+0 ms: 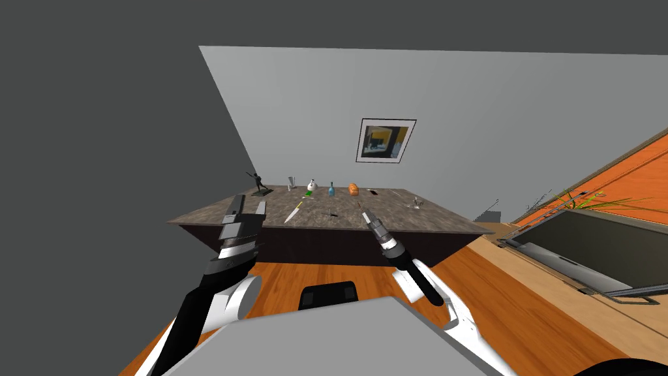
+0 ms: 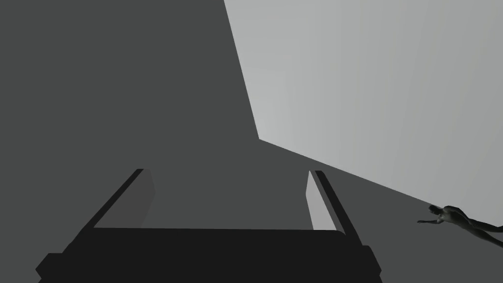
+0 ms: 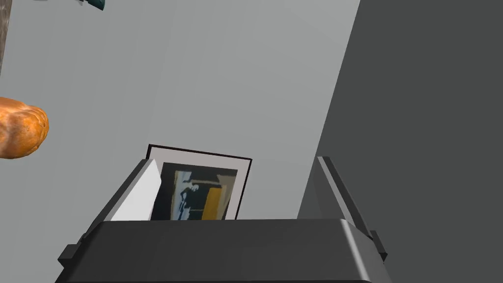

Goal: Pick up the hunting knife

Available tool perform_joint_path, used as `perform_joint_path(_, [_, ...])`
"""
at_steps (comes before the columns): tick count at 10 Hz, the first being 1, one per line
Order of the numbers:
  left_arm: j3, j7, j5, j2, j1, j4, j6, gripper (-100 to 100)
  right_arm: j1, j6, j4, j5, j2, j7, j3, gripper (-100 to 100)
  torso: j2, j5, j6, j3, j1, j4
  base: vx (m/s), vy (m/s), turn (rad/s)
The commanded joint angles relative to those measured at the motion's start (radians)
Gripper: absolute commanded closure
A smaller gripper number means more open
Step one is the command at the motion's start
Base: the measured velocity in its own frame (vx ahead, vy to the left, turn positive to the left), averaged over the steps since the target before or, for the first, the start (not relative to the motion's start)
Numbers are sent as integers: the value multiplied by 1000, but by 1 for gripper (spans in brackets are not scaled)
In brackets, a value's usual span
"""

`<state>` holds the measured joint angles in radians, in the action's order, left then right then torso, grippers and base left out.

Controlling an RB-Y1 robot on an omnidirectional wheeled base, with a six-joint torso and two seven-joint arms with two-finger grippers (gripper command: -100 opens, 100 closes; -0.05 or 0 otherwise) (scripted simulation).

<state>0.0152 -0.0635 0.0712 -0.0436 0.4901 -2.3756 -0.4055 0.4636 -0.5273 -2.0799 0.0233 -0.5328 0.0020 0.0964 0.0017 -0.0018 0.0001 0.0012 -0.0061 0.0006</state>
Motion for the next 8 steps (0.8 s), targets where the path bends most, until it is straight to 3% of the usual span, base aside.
perform_joint_path(1, [0, 0, 0, 0, 0, 0, 0, 0, -13, -10, 49, 15, -50, 20, 17, -100, 0, 0, 0, 0, 0, 0, -40, -112, 53])
perform_joint_path(8, [0, 0, 0, 0, 0, 0, 0, 0, -32, -27, 159, 63, -242, 62, 61, -100, 0, 1, 0, 0, 2, 0, -37, -67, 67])
